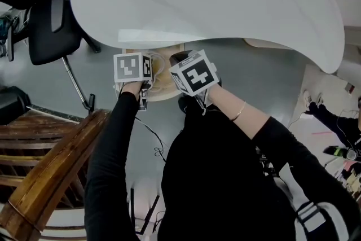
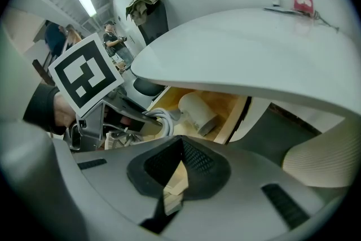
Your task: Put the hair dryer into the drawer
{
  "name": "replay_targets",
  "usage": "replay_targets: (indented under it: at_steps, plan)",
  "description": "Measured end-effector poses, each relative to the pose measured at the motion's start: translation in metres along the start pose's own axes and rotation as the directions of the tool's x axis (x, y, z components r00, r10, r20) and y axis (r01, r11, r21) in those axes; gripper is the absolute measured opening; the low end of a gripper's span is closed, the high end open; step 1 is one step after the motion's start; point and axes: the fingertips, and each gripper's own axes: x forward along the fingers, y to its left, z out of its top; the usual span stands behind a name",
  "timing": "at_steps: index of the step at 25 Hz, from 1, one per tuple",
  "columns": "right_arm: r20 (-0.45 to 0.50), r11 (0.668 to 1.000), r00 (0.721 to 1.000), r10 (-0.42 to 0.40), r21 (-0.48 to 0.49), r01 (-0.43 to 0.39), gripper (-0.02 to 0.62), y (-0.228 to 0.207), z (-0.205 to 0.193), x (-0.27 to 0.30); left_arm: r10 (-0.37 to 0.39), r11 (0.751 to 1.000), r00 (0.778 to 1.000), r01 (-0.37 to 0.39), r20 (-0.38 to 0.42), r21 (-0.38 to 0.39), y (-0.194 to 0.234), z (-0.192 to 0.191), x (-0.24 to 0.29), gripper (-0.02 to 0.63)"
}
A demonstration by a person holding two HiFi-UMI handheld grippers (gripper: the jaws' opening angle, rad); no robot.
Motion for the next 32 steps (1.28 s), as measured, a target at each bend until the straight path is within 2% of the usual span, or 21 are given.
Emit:
replay_targets:
  at_steps: [8,12,21,25,32]
  plan:
    - [0.000,1.000,1.000,-0.015,0.016,0.015,0.002,-0.004,-0.005,0.000,0.017,0.999,0.998,-0.014,0.068,-0.047,0.001,-0.004,0.003,0.140]
    - [-0.009,1.000,1.000,-0.015,0.020,0.015,0.002,-0.005,-0.007,0.001,0.037,0.999,0.996,-0.034,0.084,-0.041,0.003,-0.002,0.004,0.132]
    - [-0.024,1.000,1.000,-0.015,0.019,0.015,0.002,-0.001,-0.010,0.003,0.099,0.993,0.991,-0.104,0.095,0.049,-0.001,-0.006,0.007,0.130]
    - [-0.032,1.000,0.999,-0.012,0.016,0.013,0.003,0.000,-0.012,0.002,0.186,0.974,0.979,-0.196,0.090,0.118,0.008,-0.009,0.008,0.130]
    - [-0.022,1.000,1.000,-0.013,0.017,0.014,0.002,-0.001,-0.014,0.005,0.203,0.964,0.974,-0.217,0.102,0.153,0.005,-0.009,0.012,0.132]
